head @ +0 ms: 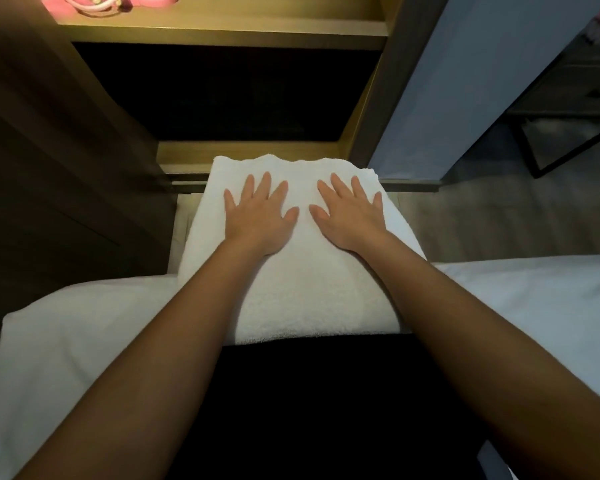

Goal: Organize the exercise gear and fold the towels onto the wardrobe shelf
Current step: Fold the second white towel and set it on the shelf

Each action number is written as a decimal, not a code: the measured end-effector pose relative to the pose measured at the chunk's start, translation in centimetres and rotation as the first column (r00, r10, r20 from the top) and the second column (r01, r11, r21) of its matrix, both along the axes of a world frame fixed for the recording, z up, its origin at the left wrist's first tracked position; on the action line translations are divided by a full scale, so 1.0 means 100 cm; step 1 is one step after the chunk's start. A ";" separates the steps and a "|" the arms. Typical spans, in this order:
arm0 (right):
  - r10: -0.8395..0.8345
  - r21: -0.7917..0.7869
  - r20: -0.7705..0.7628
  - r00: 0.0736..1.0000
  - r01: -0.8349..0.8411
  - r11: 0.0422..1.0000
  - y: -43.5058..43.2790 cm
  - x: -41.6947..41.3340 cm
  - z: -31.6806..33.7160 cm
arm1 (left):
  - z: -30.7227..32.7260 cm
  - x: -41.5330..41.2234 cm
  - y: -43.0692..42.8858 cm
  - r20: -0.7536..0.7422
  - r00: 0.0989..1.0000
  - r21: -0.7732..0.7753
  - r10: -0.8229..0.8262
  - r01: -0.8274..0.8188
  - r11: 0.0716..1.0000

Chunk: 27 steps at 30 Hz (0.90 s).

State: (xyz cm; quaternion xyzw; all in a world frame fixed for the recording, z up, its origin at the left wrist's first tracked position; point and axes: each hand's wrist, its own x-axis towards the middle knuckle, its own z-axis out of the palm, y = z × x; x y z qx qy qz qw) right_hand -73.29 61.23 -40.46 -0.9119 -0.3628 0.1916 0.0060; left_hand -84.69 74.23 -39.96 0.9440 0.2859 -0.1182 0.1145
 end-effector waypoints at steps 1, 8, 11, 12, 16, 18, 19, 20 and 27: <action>-0.039 0.002 -0.021 0.999 0.039 0.999 -0.003 0.003 -0.002 | -0.003 -0.004 0.004 0.014 0.999 -0.021 0.035 -0.034 0.999; -0.304 0.057 -0.297 0.905 0.335 0.941 -0.028 0.020 0.000 | -0.005 -0.021 0.018 0.016 0.958 -0.155 0.287 -0.281 0.947; -0.380 0.108 -0.416 0.826 0.460 0.881 -0.039 0.024 0.001 | -0.006 -0.024 0.027 -0.039 0.892 -0.271 0.450 -0.443 0.855; -0.390 0.113 -0.431 0.814 0.477 0.872 -0.043 0.024 0.002 | -0.006 -0.025 0.030 -0.064 0.867 -0.317 0.494 -0.487 0.814; -0.379 0.150 -0.469 0.798 0.495 0.856 -0.055 0.020 0.003 | -0.004 -0.036 0.033 -0.062 0.820 -0.440 0.570 -0.535 0.721; -0.357 0.172 -0.439 0.824 0.467 0.867 -0.061 0.016 0.001 | -0.005 -0.045 0.034 -0.049 0.826 -0.489 0.562 -0.510 0.708; -0.340 0.176 -0.404 0.849 0.436 0.882 -0.064 0.015 0.001 | -0.004 -0.049 0.036 -0.038 0.837 -0.489 0.546 -0.492 0.720; -0.321 0.173 -0.358 0.877 0.400 0.900 -0.065 0.017 0.002 | -0.003 -0.051 0.039 -0.019 0.855 -0.455 0.518 -0.469 0.757; -0.058 0.205 -0.180 0.982 0.095 0.974 0.002 0.039 0.015 | 0.011 0.007 0.046 0.259 0.956 -0.182 0.136 -0.090 0.979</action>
